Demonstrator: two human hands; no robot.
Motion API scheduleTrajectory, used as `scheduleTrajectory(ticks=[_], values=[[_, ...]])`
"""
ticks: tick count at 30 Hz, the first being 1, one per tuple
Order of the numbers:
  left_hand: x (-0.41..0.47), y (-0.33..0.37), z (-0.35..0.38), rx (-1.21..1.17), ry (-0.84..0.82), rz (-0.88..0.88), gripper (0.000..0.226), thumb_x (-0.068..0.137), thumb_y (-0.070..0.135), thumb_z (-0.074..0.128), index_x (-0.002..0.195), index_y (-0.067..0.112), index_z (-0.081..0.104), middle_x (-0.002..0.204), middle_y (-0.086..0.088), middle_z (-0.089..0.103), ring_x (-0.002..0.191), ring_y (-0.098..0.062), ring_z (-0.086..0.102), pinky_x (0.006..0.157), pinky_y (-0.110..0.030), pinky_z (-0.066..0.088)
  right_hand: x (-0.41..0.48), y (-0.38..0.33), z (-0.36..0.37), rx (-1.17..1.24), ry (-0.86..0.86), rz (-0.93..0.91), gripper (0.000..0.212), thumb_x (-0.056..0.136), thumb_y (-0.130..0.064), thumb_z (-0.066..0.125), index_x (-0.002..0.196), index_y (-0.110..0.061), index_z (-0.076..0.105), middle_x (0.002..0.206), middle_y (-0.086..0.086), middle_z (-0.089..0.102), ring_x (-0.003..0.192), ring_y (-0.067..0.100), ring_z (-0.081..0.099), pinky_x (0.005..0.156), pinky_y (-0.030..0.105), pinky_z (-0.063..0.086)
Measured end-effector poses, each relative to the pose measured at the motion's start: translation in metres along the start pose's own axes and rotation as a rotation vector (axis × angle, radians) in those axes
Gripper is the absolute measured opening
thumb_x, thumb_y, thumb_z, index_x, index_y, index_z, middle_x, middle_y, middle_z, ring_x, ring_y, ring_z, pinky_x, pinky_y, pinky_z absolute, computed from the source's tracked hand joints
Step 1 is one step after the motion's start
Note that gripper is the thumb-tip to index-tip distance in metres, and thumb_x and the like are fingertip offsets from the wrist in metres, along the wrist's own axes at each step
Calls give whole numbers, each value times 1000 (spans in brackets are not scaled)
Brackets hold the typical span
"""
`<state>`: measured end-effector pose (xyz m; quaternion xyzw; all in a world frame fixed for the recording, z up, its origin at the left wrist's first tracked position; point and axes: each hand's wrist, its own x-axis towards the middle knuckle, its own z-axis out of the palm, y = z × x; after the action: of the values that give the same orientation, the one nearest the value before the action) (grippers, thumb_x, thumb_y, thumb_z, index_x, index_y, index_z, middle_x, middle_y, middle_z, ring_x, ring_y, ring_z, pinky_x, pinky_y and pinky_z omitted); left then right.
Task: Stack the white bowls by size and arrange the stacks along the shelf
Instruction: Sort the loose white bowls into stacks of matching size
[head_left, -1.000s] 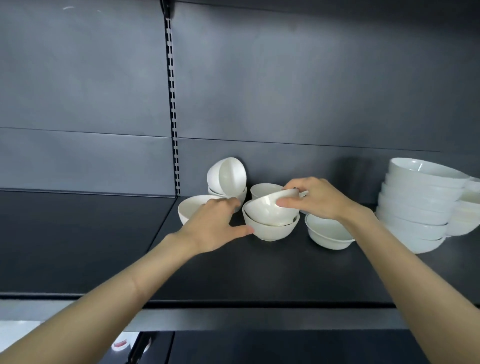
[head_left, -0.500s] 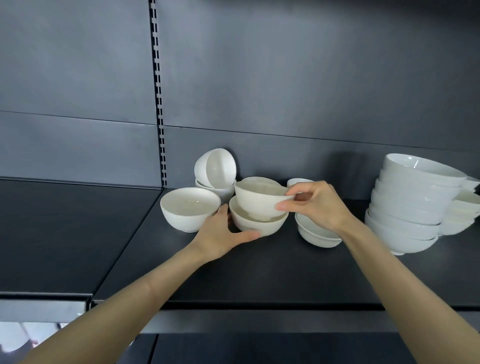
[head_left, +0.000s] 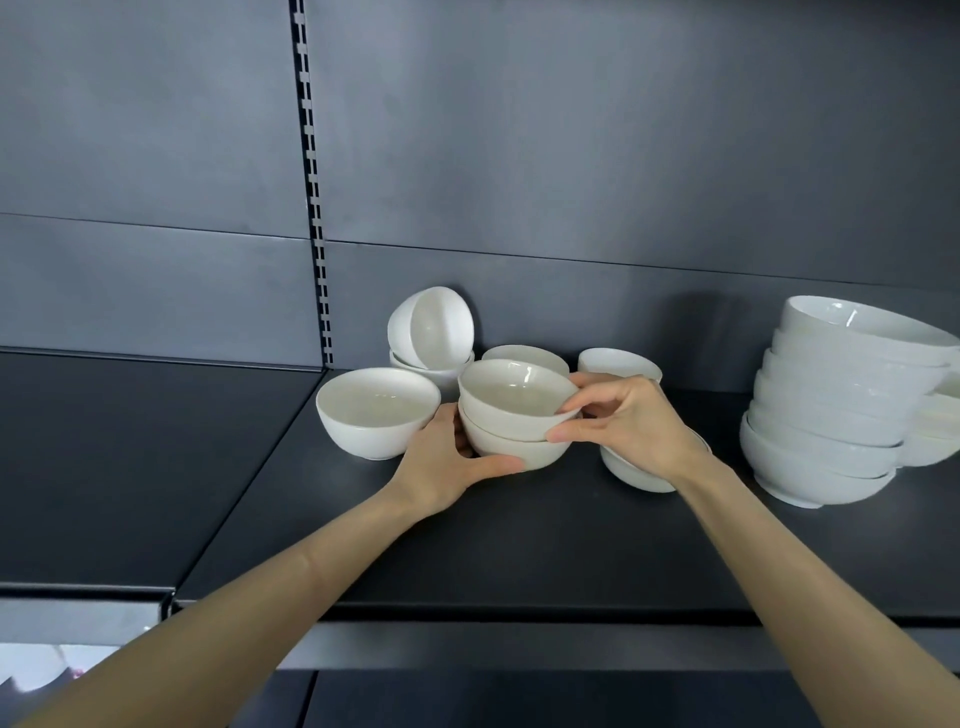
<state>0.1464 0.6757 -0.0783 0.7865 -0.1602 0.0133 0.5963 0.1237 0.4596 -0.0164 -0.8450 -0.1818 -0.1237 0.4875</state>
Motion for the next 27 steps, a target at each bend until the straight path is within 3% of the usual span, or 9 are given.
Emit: scheduleTrajectory(ticks=[4,9,13,15,18,21,27], values=[[-3,-1,-1,0,3,4,85,51,41,89,122,12,54,118,3,66,108,-10,64,94,-35,54,-1,-1,-2,32,-31,44,34,53,-36,87,76,-13,77,98,22,64,93,45,57,88,56,49],[-3,-2,-2,-6,8,12,68,66,20,87,124,10,53,119,0,65,108,-12,64,96,-36,52,0,-5,-6,37,-84,106,20,61,-6,87,78,-6,76,106,29,61,87,35,58,88,57,47],[-4,-2,-1,0,12,32,67,67,19,86,124,8,53,119,-1,66,107,-10,64,95,-30,53,-2,-9,-8,29,-109,114,21,62,-5,86,80,-5,76,109,30,58,97,51,54,90,58,47],[-5,-1,0,-6,11,35,66,68,17,85,125,7,53,119,-1,65,107,-8,64,93,-26,53,-3,-9,-9,22,-119,128,20,65,0,83,84,0,75,116,28,58,107,46,53,95,47,49],[-7,-1,0,-6,5,41,64,70,16,85,124,7,53,119,0,66,105,-6,65,92,-24,53,-6,-14,-11,5,-151,136,21,69,2,81,88,4,73,121,23,59,101,30,60,80,14,49],[-9,-1,0,-16,-8,44,64,70,15,84,125,6,53,119,-1,66,105,-6,65,91,-22,53,-10,-15,-12,8,-154,149,21,71,-2,81,90,3,74,122,17,59,107,27,57,77,10,46],[-15,3,-1,-10,-23,50,62,72,13,83,125,6,52,119,-2,66,103,-6,66,88,-18,53,-13,-17,-11,14,-164,176,24,69,-6,83,90,1,73,110,3,65,100,20,62,91,20,49]])
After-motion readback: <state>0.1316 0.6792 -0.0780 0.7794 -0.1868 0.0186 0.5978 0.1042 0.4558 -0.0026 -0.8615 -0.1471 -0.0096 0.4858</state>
